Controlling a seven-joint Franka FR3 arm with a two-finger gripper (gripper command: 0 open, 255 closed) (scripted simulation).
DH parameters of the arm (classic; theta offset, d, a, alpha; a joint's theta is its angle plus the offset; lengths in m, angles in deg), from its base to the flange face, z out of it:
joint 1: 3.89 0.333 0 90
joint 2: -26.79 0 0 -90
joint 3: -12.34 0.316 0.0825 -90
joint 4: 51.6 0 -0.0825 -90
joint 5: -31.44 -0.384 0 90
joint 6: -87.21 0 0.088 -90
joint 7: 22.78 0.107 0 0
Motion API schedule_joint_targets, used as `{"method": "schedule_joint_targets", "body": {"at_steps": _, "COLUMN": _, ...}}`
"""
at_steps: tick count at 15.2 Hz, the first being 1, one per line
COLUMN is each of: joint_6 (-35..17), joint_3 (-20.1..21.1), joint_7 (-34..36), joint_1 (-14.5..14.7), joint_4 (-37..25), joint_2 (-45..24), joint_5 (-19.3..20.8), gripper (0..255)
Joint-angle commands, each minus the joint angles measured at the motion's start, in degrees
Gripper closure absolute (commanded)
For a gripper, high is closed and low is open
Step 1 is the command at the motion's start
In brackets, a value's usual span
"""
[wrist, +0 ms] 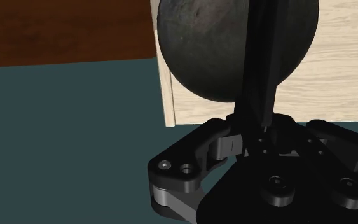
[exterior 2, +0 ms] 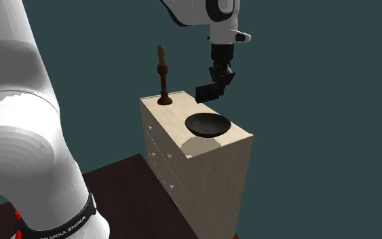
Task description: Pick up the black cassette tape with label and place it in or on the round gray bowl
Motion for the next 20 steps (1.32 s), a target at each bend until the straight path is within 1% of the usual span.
{"method": "schedule_joint_targets", "body": {"at_steps": 1, "joint_6": -1.4, "joint_3": -0.1, "joint_7": 0.0, "joint_1": -0.1, "joint_4": 0.8, "joint_2": -0.6, "joint_5": 0.2, "gripper": 255}}
{"method": "schedule_joint_targets", "body": {"at_steps": 13, "joint_6": -10.1, "joint_3": -0.2, "joint_7": 1.3, "joint_1": 0.1, "joint_4": 5.0, "joint_2": -5.2, "joint_5": 1.8, "gripper": 255}}
{"method": "schedule_joint_targets", "body": {"at_steps": 20, "joint_6": -10.1, "joint_3": -0.2, "joint_7": 1.3, "joint_1": 0.1, "joint_4": 5.0, "joint_2": -5.2, "joint_5": 1.8, "gripper": 255}}
